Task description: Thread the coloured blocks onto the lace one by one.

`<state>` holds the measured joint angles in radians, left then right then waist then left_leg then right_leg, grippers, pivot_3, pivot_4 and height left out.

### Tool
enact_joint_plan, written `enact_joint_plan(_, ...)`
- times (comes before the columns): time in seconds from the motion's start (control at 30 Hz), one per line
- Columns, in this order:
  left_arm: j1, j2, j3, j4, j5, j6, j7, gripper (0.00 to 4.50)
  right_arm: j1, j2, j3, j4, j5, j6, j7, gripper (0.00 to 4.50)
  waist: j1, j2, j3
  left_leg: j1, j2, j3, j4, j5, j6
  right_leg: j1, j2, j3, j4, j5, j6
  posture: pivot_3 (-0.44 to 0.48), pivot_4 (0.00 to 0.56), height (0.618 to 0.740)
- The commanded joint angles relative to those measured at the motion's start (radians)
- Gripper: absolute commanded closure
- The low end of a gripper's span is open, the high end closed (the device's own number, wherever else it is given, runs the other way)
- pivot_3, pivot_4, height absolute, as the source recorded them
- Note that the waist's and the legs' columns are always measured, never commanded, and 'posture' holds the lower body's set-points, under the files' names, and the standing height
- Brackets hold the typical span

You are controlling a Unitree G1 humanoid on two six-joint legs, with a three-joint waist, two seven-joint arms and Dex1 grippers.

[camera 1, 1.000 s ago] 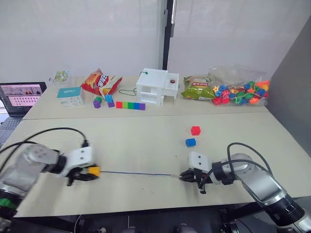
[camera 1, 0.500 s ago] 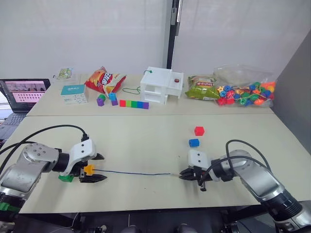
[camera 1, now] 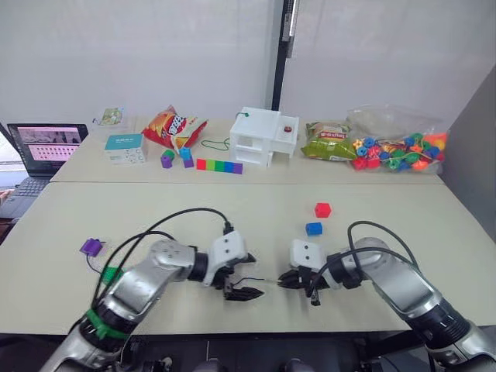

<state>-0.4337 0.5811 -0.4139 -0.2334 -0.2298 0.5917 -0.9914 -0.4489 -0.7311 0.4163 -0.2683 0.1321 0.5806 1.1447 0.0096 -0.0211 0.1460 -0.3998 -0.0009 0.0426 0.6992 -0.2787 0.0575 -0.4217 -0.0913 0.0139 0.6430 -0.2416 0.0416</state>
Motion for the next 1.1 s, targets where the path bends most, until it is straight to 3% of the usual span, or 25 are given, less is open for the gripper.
enact_joint_plan(0.03,-0.022,-0.035,-0.015,0.051,0.027,-0.043,0.005,0.21,-0.010,-0.002,-0.008,-0.030,-0.001,0.012,-0.006,4.50,0.000,0.000,0.000,0.000,0.000,0.000,0.000,0.000,0.000,-0.001,0.000,0.000,0.000,0.000,0.000,0.000,0.150,0.740)
enact_joint_plan(0.17,-0.024,-0.046,-0.028,0.085,0.043,-0.060,-0.021,0.21,-0.009,-0.001,-0.009,-0.035,0.001,0.019,-0.010,4.50,0.001,0.000,0.000,0.000,0.000,0.000,0.000,0.000,0.000,0.000,-0.001,0.000,0.000,0.000,0.000,0.000,0.150,0.740)
enact_joint_plan(0.27,-0.024,-0.078,-0.027,0.075,0.021,-0.054,-0.025,1.00,-0.006,-0.002,-0.008,-0.042,0.003,0.025,-0.014,4.50,0.003,0.000,0.000,0.000,0.000,-0.001,0.000,0.000,0.000,0.000,-0.001,0.000,0.000,0.000,0.000,0.000,0.150,0.740)
enact_joint_plan(0.6,-0.024,-0.088,-0.037,0.095,0.057,-0.071,-0.019,4.35,-0.006,-0.005,-0.017,-0.049,0.014,0.041,-0.014,4.50,0.003,0.000,0.000,-0.001,0.000,-0.001,0.001,0.000,0.000,0.000,-0.001,0.000,0.000,0.000,0.000,0.000,0.150,0.740)
enact_joint_plan(1.1,-0.025,-0.102,0.041,0.060,-0.019,-0.038,-0.042,4.47,0.009,-0.006,-0.013,-0.065,0.022,0.062,-0.021,4.50,0.002,0.000,0.000,-0.001,0.000,-0.001,0.001,0.000,0.000,0.000,-0.001,-0.001,0.000,0.000,0.000,0.000,0.150,0.740)
